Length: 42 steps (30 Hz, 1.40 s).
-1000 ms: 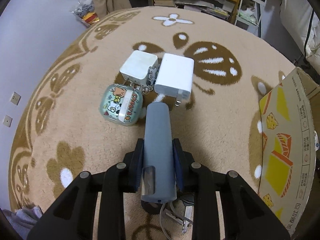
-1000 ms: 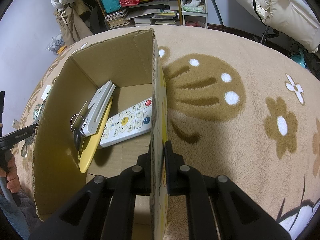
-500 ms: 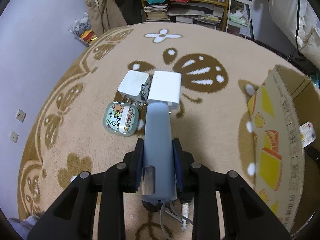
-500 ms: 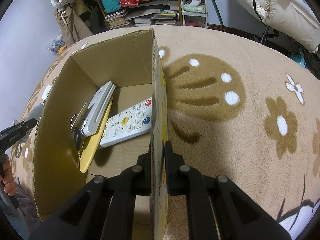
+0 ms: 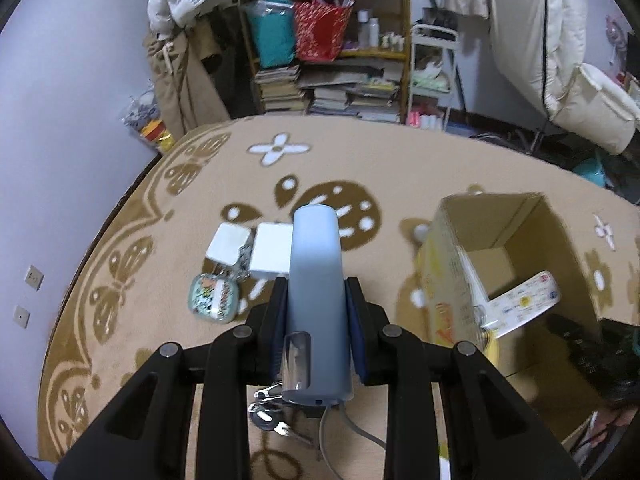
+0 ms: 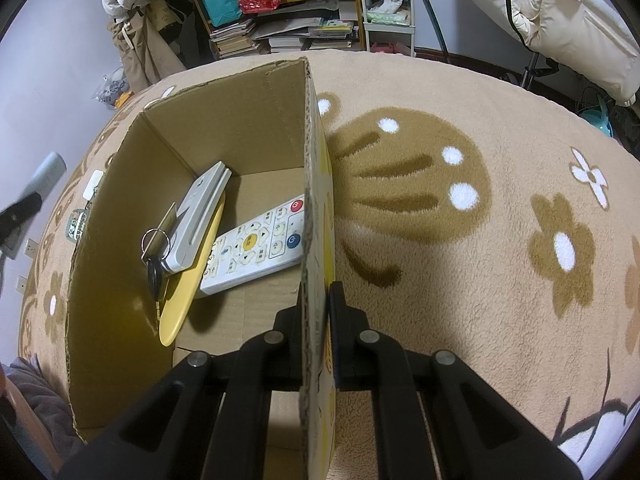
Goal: Organize rigid objects
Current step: 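Lift the light-blue bottle and lower it into the box with the left tool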
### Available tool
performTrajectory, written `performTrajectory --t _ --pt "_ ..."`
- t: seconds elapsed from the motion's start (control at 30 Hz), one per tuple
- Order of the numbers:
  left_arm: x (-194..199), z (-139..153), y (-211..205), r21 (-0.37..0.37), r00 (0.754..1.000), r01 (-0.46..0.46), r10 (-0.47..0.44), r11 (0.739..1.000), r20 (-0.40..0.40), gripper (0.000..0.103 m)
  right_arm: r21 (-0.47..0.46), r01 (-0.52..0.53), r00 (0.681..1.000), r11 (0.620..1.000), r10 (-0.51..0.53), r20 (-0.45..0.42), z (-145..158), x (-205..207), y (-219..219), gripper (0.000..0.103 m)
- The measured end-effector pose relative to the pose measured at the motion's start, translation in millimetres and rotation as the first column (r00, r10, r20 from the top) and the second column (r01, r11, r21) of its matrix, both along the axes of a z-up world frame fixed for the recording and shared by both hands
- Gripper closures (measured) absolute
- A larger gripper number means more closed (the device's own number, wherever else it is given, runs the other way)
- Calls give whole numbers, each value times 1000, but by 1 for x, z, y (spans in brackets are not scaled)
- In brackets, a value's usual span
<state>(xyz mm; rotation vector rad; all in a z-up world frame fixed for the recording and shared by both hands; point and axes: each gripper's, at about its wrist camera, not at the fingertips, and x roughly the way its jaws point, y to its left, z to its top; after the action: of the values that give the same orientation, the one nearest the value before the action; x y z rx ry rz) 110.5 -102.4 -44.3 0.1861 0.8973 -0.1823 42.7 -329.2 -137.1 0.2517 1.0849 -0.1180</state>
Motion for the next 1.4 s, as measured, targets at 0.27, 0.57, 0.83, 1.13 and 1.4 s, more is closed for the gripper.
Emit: performTrajectory --t 0.27,0.57,0.83,1.13,1.4 --pt "-12 22 -33 -57 998 59 -59 997 -7 77 2 1 1000 1000 -1 0 -1 0 1 94" --pt "-14 24 -69 -62 994 107 -108 992 -15 77 1 1 1000 1000 -1 0 0 0 0 94" --pt "-19 10 -95 -55 987 153 -155 987 -43 77 2 1 1000 1000 -1 0 0 0 1 94" --pt "-23 -16 -124 -28 974 200 -202 979 -100 77 4 1 1000 1000 -1 0 -2 0 2 94" --pt "-21 -40 -131 14 975 180 -176 984 -137 77 2 1 1000 1000 -1 0 -1 0 1 94"
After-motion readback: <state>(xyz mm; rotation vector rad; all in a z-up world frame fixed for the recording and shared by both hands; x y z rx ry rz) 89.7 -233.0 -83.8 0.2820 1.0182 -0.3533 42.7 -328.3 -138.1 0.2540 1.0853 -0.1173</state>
